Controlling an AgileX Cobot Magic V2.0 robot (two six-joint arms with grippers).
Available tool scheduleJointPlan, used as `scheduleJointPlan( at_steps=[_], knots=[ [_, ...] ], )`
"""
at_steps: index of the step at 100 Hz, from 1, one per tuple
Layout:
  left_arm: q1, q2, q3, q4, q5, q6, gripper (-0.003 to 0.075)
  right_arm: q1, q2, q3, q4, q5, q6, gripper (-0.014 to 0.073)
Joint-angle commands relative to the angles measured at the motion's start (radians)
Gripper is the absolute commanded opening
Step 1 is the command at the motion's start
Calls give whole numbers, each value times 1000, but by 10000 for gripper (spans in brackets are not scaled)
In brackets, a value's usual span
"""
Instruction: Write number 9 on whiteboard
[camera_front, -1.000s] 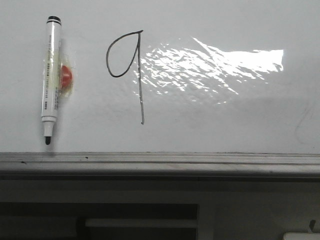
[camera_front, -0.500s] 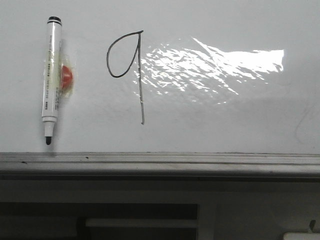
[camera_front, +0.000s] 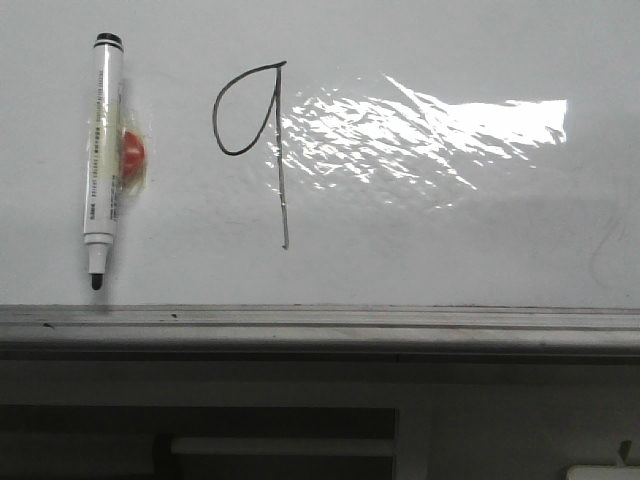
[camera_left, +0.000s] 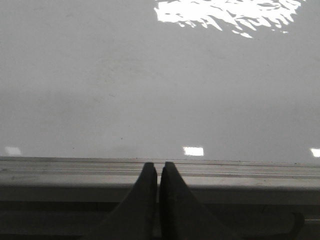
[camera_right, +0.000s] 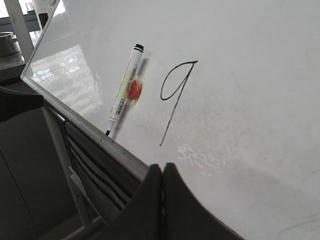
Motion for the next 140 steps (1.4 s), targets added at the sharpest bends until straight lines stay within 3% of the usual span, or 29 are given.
scheduleJointPlan(
  at_steps=[1,91,109,127,140],
  knots=[
    [3,-29,18,51,-41,-70,-20,-1,5,-28,-16,-70,-8,-67],
    [3,-29,18,51,-38,-70,-20,-3,5,-28,-16,-70,-16,-67],
    [3,-29,18,51,-38,-70,-20,-109,5,13,-16,-148,-38,-67],
    [3,-29,18,51,-38,-70,-20,-313,5,50,-16,-165,-38,-67],
    [3,-27,18,51,-38,-70,-20,-421,5,108,-16,-299,-38,-67]
  ],
)
